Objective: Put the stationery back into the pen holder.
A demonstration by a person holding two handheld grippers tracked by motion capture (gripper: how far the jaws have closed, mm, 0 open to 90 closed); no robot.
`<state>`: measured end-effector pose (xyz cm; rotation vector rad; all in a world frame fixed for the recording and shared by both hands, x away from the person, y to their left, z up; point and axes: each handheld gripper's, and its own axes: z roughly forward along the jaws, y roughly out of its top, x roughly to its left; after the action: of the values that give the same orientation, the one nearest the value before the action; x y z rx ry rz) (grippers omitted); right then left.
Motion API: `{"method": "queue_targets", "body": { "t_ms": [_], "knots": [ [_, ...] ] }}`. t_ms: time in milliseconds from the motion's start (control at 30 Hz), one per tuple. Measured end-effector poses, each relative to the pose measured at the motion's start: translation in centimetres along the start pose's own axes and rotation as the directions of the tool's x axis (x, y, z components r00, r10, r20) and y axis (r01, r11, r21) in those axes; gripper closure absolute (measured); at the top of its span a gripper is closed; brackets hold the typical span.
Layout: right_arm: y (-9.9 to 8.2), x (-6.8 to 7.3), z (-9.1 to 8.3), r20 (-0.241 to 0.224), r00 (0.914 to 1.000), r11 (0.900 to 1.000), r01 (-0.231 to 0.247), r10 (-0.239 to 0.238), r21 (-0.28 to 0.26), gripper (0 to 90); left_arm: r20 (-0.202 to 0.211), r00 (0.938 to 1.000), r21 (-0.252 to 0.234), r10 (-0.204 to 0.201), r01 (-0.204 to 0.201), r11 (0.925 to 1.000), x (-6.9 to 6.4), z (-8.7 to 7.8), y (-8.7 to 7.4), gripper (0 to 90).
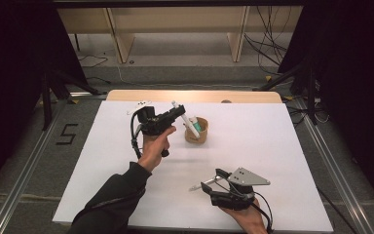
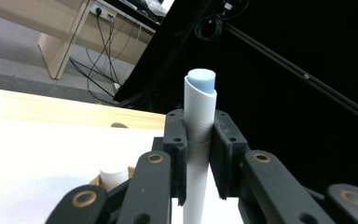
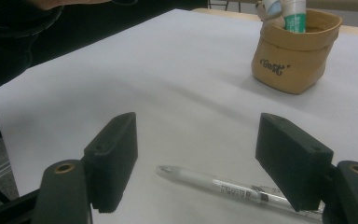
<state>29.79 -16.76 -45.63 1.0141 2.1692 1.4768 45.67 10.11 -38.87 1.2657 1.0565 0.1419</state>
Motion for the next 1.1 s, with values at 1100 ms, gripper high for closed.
{"method": "queue_targets", "body": {
  "t_ms": [1100],
  "knots": [
    [-0.1, 0.2, 0.1, -0.017, 0.9999, 1.0000, -0.001, 0.001, -0.001, 29.7, -0.119, 0.9836, 0.012, 0.136, -0.135, 0.9908, 0.5, 5.6, 0.5, 77.2]
  ]
}}
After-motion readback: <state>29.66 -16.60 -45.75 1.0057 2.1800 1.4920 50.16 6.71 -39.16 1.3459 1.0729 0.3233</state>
